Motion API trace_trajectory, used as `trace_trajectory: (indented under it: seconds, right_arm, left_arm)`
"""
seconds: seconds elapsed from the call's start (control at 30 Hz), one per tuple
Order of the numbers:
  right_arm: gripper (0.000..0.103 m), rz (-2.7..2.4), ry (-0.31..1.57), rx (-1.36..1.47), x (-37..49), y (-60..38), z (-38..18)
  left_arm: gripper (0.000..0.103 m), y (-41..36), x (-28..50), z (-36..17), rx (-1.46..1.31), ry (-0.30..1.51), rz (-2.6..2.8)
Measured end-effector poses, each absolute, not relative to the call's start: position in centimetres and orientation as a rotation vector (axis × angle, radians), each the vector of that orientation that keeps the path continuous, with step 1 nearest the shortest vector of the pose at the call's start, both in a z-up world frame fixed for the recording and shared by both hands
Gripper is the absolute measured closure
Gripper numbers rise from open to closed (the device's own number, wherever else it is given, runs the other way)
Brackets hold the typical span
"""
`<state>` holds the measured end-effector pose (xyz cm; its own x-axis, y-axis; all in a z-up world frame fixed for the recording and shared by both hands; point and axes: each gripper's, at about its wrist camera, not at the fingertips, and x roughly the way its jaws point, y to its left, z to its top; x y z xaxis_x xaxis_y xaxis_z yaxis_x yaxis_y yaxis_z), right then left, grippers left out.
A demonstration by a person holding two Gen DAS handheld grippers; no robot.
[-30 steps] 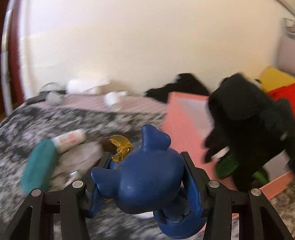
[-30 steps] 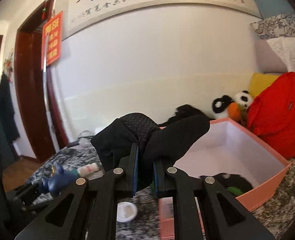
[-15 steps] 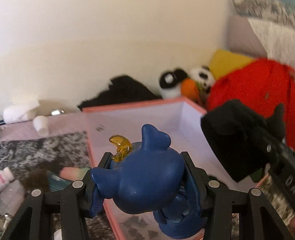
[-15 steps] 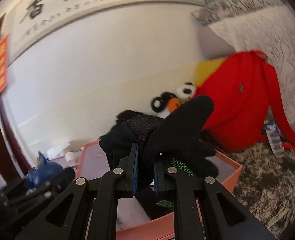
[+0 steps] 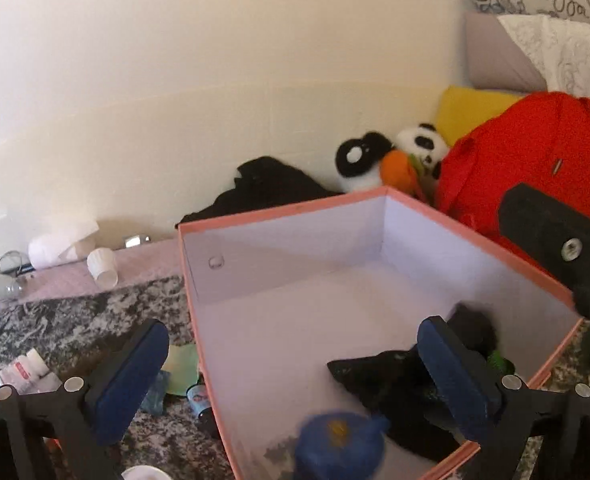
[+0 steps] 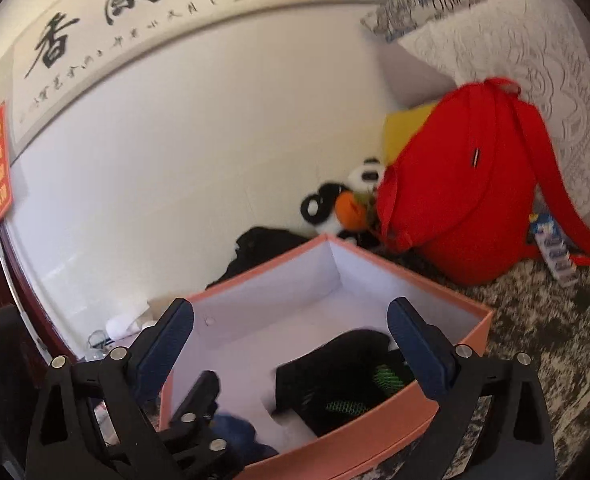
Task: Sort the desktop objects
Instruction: 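Release the figurine and glove into the pink box with both grippers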
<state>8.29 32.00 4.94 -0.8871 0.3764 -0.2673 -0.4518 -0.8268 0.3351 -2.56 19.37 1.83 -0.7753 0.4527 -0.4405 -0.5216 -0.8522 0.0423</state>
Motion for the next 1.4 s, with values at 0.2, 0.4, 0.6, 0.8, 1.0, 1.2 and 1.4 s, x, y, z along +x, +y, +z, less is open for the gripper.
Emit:
trace_trajectory:
  seconds: [0.2,0.4,0.6,0.8,1.0,1.2,1.4]
  right_arm:
    - [0.003,2.645,0.533,-0.3,7.6,31.2,4.6]
    - [0.003,2.648,0.519,-0.304,7.5,30.9,4.5]
    - [0.003,2.652,0.496,-0.32,7.1,30.5,4.4]
    - [0.003,2.662,0.464,-0.328,6.8,29.9,4.5]
    - [0.003,2.675,0.442,-0.341,6.4,29.3,4.4]
    - [0.003,2.689,0.411,-0.345,6.2,28.5,4.4]
    - [0.003,2.72,0.401,-0.352,5.9,27.2,4.6]
  left_arm:
    - [0.0,19.3,-2.6,1.0,-0.62,0.218,2.549]
    - [0.0,19.0,-2.9,0.7,-0.631,0.209,2.547]
    - [0.0,18.4,-3.4,0.4,-0.661,0.187,2.556]
    - [0.0,17.3,-3.9,-0.1,-0.698,0.154,2.572]
    - [0.001,15.6,-4.6,-0.6,-0.742,0.099,2.606]
    - [0.001,14.0,-5.1,-1.2,-0.772,0.066,2.646]
    - [0.001,12.0,-5.6,-1.3,-0.794,0.041,2.705]
